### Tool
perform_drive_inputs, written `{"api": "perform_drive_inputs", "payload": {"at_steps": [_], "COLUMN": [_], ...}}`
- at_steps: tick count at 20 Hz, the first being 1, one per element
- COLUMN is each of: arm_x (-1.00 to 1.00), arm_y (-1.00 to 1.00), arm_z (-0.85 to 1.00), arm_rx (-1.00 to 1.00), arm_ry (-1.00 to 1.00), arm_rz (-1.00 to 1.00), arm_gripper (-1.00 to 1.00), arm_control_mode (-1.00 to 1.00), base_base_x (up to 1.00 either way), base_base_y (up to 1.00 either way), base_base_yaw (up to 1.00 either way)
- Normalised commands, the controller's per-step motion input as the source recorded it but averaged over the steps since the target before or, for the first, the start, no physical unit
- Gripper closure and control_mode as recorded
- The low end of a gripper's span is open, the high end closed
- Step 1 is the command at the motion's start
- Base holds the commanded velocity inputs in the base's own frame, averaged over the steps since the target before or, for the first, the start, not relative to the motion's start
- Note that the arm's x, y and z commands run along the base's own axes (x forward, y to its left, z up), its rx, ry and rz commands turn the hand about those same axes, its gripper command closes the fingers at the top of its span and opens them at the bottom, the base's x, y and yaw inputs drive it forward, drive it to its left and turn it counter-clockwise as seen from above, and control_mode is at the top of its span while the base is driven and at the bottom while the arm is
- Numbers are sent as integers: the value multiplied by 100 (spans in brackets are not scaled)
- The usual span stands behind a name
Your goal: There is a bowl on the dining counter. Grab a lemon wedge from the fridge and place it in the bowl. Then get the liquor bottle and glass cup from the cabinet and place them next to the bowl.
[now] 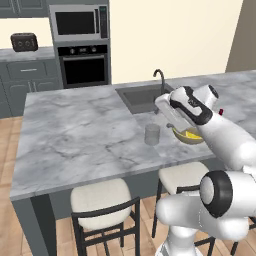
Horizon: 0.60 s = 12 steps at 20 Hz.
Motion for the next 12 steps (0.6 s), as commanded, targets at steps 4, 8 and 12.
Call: {"api": "perform_drive_inputs", "payload": {"at_steps": [4,8,12], "arm_x": [-85,-97,-100], "arm_y": [13,6,3], "arm_z": [69,61,58], "arm_rx": [0,0,-2], "arm_ry": [-4,-11,-17], "arm_rz": [0,0,0], "arm_gripper": [-100,-100,-100], "arm_control_mode": [-100,-100,-100], "base_base_x": [0,0,0], "base_base_y": [0,0,0], "base_base_yaw": [0,0,0]}}
